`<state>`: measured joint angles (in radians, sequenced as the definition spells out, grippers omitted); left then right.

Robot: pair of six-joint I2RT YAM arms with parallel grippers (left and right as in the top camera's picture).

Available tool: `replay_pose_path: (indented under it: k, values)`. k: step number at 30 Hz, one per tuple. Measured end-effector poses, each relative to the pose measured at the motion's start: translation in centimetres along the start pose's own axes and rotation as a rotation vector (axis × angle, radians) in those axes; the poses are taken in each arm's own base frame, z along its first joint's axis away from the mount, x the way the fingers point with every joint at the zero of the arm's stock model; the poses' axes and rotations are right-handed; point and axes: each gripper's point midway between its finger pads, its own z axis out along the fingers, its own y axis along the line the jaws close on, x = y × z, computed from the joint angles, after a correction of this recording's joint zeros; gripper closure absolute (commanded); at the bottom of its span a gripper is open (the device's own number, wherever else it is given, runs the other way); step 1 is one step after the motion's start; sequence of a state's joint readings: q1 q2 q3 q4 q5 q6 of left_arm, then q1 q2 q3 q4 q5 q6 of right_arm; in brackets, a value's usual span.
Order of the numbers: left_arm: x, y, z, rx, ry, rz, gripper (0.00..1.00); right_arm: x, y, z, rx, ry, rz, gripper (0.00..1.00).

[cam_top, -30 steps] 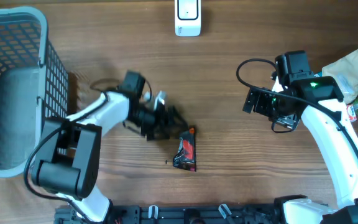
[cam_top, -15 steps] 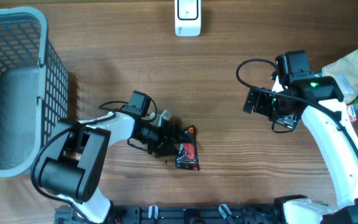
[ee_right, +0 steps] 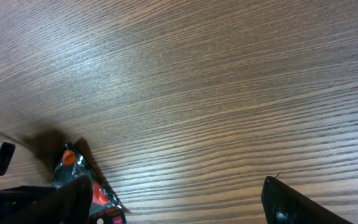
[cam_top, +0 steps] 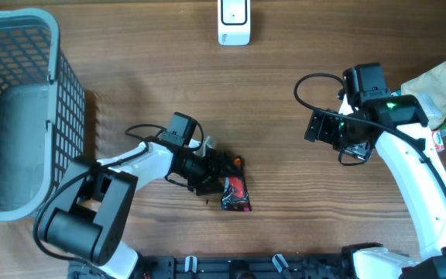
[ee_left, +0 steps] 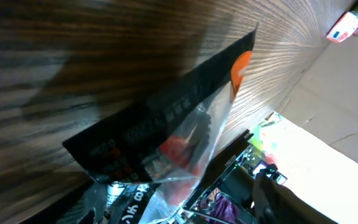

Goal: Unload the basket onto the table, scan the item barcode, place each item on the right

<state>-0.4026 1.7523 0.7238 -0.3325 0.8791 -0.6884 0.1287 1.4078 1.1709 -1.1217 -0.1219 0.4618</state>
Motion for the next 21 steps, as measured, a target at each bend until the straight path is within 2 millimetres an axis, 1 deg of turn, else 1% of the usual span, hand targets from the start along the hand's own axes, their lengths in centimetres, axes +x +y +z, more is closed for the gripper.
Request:
replay_pose_path:
  k: [9, 11, 12, 17, 21]
  values:
    - [-1.1, 0.4, -1.6, -0.093, -0.134, 0.029, 0.21, -0.1, 0.0, 0.0, -0.002, -0.003, -0.001, 0.18]
    - [-1.4, 0.5, -1.8, -0.105, -0.156, 0.034, 0.26, -0.1, 0.0, 0.0, -0.002, -0.003, -0.001, 0.19]
    - [-1.5, 0.5, -1.9, -0.110, -0.164, 0.036, 0.27, -0.1, 0.0, 0.0, -0.002, -0.003, -0.001, 0.19]
    - [-1.7, 0.7, -1.9, -0.123, -0.179, 0.043, 0.28, -0.1, 0.0, 0.0, -0.002, -0.004, -0.001, 0.20]
    - [-1.5, 0.2, -1.2, -0.129, -0.179, 0.085, 0.28, -0.2, 0.1, 0.0, -0.003, -0.006, -0.001, 0.20]
